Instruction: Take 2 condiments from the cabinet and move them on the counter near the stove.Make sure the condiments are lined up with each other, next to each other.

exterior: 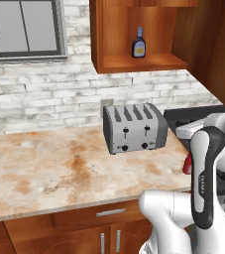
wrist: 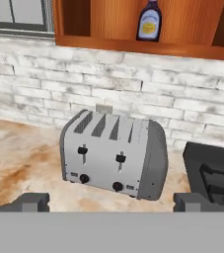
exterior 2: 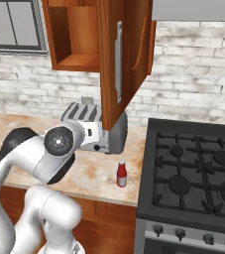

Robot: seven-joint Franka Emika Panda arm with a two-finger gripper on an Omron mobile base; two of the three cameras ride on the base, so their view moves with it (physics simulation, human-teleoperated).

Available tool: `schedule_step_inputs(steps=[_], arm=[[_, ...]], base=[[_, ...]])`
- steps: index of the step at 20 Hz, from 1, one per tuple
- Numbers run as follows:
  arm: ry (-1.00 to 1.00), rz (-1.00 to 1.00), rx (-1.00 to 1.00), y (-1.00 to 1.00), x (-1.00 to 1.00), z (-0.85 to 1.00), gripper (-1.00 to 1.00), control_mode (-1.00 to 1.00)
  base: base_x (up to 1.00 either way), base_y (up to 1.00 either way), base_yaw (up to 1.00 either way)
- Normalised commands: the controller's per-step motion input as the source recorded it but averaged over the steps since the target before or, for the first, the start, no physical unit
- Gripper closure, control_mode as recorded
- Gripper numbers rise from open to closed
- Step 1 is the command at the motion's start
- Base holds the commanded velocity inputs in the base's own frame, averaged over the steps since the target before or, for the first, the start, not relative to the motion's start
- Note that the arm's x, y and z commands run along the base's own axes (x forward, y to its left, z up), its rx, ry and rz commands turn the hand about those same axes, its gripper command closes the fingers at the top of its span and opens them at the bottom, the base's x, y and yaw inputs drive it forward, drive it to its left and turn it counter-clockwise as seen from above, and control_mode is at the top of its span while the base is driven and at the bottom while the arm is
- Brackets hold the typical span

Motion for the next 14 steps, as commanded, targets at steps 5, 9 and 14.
schedule_step_inputs(steps=[5,9,14], arm=[[0.0,0.0,0.0,0.4,0.0,0.73,-1.0,-1.0],[0.0,0.0,0.0,0.33,0.0,0.77,-1.0,-1.0],[-0.01,0.0,0.02,0.13,0.02,0.67,-1.0,-1.0]], base=[[0.0,0.0,0.0],[0.0,0.0,0.0],[0.0,0.0,0.0]])
